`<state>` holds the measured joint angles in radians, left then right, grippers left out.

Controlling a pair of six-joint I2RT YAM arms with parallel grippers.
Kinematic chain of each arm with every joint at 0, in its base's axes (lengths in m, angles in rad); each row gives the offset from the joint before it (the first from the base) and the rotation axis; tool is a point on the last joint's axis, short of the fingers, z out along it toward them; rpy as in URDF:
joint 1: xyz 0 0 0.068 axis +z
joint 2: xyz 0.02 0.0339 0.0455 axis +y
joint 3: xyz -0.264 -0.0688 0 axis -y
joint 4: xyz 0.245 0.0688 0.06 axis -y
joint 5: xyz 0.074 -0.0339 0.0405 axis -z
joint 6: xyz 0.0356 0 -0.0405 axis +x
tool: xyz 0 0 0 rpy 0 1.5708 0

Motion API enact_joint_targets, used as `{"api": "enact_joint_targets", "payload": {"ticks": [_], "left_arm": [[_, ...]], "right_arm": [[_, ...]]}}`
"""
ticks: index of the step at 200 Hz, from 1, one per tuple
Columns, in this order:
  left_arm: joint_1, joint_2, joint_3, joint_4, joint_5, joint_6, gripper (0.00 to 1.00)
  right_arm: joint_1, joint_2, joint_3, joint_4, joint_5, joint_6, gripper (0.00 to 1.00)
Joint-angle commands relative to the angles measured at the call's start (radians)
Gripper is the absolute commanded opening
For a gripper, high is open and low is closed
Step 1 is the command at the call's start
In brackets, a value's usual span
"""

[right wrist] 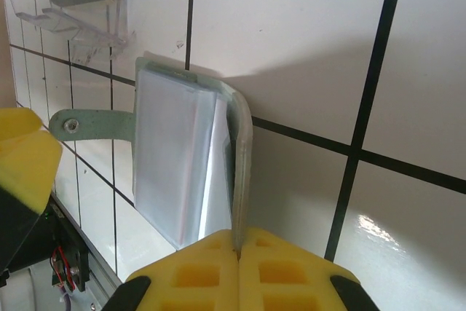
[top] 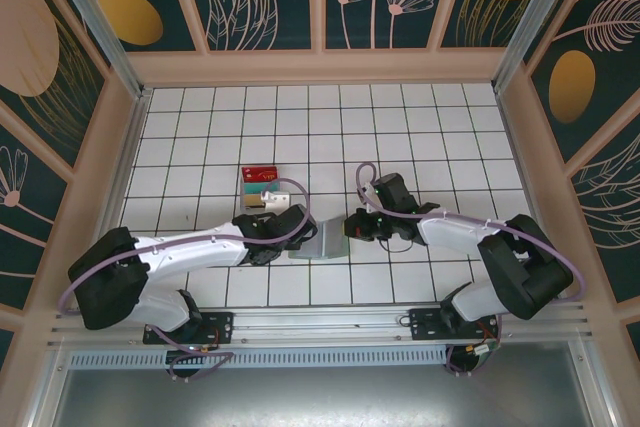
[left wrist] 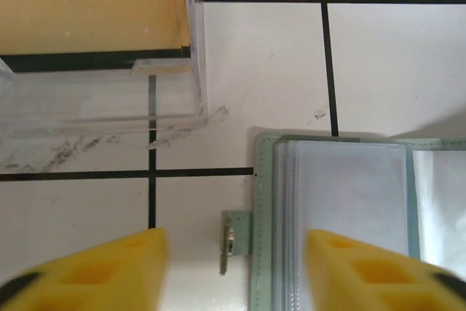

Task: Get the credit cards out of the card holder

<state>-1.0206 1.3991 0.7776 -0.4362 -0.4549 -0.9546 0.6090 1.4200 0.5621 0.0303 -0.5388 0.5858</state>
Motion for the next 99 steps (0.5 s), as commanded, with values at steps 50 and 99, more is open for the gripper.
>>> {"api": "enact_joint_targets", "payload": {"ticks": [50, 99], "left_arm": [[0.005, -0.134, 0.023, 0.178, 0.191, -0.005, 0.68], [0.017, -0.028, -0.048, 0.265, 0.26, -0.042, 0.65]], "right_arm": [[-0.005, -0.007, -0.025, 0.06, 0.022, 0.028, 0.0], [-0.006, -0.001, -0.024, 0.068, 0.017, 0.03, 0.0]]}}
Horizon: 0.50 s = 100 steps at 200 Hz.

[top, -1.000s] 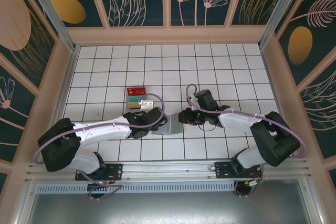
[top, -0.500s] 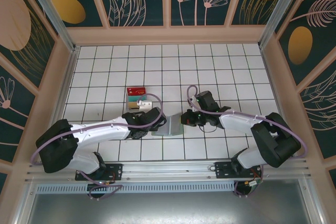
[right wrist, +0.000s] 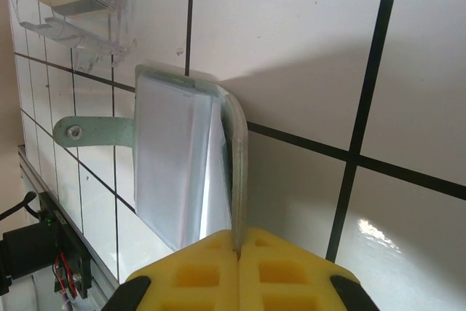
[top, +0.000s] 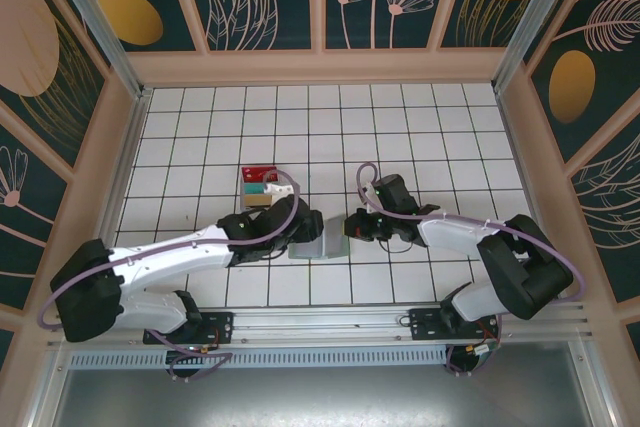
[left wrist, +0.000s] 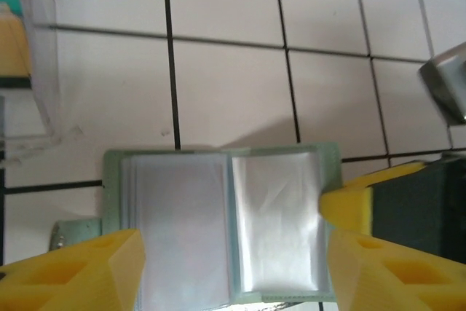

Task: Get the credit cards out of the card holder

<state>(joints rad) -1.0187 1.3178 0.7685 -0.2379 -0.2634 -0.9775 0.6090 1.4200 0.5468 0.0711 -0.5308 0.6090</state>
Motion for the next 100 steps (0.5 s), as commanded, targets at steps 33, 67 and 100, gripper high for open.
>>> {"api": "enact_joint_targets", "payload": {"ticks": [33, 67, 100], "left_arm": [[0.02, 0.092, -0.072, 0.117, 0.09, -0.03, 0.61], [0.028, 0.122, -0.094, 0.138, 0.106, -0.035, 0.6], [0.028, 0.143, -0.102, 0.136, 0.1, -0.045, 0.59]], "right_arm": [[-0.005, 0.003, -0.007, 0.026, 0.005, 0.006, 0.0], [-0.005, 0.002, -0.007, 0.021, 0.006, 0.005, 0.0], [-0.005, 0.002, -0.005, 0.023, 0.003, 0.004, 0.0]]}}
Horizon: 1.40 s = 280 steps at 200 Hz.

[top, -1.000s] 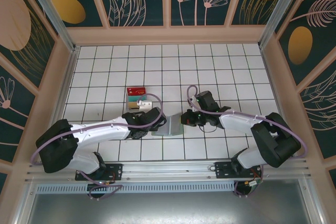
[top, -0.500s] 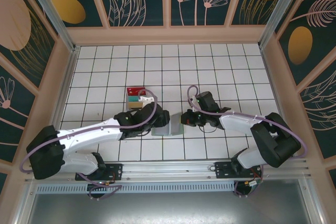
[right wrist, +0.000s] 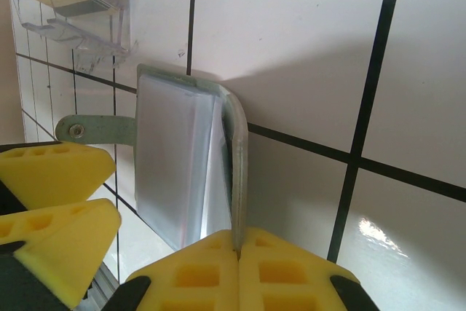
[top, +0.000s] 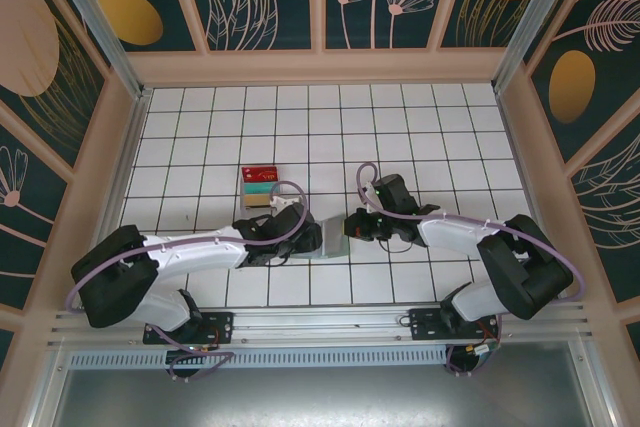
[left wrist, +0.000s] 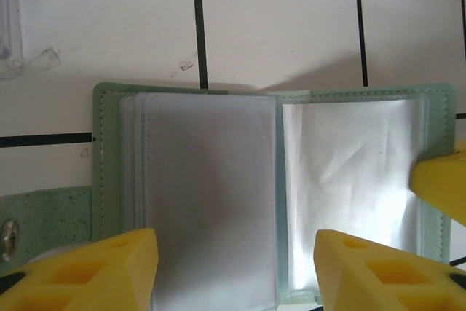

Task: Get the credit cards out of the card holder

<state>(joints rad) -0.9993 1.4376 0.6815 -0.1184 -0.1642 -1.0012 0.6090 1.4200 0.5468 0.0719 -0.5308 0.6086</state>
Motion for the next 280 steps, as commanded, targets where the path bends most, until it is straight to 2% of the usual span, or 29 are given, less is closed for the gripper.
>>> {"api": "enact_joint_targets", "payload": {"ticks": [1, 90, 182, 223, 280], "left_arm": [[0.008, 0.025, -0.014, 0.015, 0.0, -0.022, 0.59], [0.008, 0.078, -0.011, 0.025, 0.03, -0.014, 0.57], [0.008, 0.066, -0.021, 0.177, 0.168, 0.045, 0.55], [0.008, 0.067, 0.015, 0.154, 0.157, 0.064, 0.53], [0.009, 0.118, 0.075, 0.225, 0.276, 0.13, 0.35]], "right_arm": [[-0.005, 0.003, -0.005, 0.022, 0.003, 0.005, 0.0], [-0.005, 0.012, -0.007, 0.034, -0.001, 0.008, 0.0], [-0.005, 0.02, -0.01, 0.041, -0.001, 0.01, 0.0], [-0.005, 0.021, -0.008, 0.037, 0.002, 0.006, 0.0], [-0.022, 0.027, -0.005, 0.031, 0.015, 0.002, 0.0]]}}
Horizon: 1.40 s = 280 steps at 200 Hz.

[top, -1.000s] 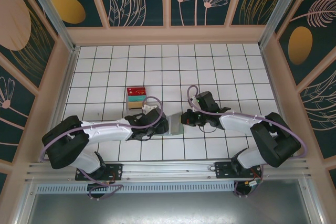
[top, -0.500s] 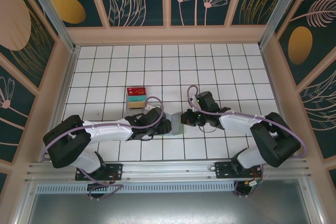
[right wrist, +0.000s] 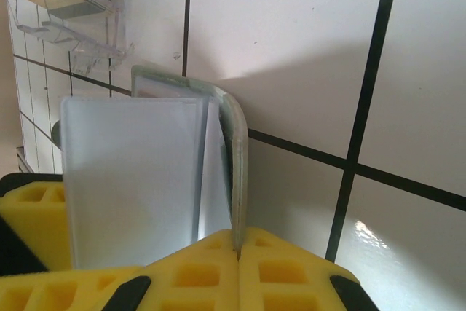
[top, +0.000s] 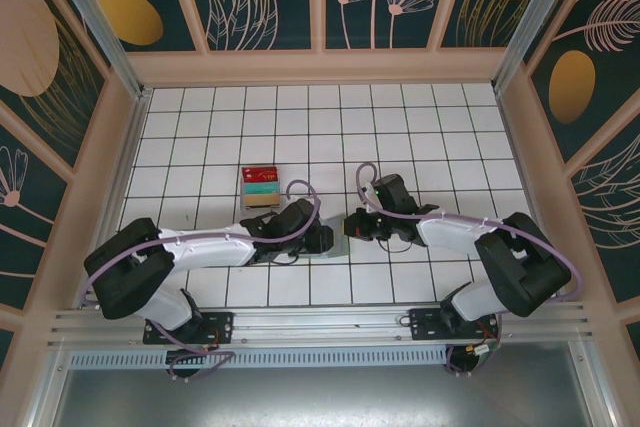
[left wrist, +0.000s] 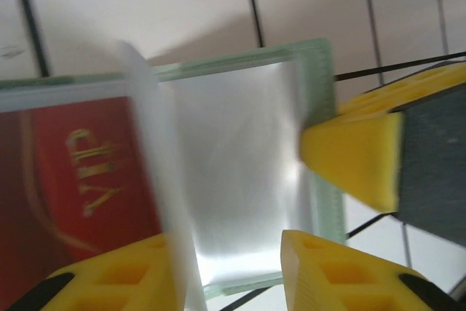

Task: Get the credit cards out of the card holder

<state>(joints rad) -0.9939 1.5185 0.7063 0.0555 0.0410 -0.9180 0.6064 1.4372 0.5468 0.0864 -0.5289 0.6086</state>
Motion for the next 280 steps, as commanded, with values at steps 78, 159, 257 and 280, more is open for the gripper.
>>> {"api": "enact_joint_targets", "payload": {"ticks": [78, 159, 257, 280], "left_arm": [[0.003, 0.025, 0.061, -0.014, -0.008, 0.065, 0.34], [0.003, 0.129, 0.128, -0.021, 0.038, 0.111, 0.32], [0.085, -0.027, 0.057, -0.114, -0.097, 0.091, 0.32], [0.111, -0.057, 0.024, -0.136, -0.118, 0.09, 0.29]], "right_arm": [[-0.054, 0.014, -0.001, -0.004, 0.017, -0.008, 0.11], [-0.054, -0.045, 0.006, -0.031, 0.048, 0.016, 0.39], [-0.09, -0.146, 0.016, -0.095, 0.076, 0.024, 0.51], [-0.07, -0.122, 0.036, -0.099, 0.072, 0.015, 0.46]]}}
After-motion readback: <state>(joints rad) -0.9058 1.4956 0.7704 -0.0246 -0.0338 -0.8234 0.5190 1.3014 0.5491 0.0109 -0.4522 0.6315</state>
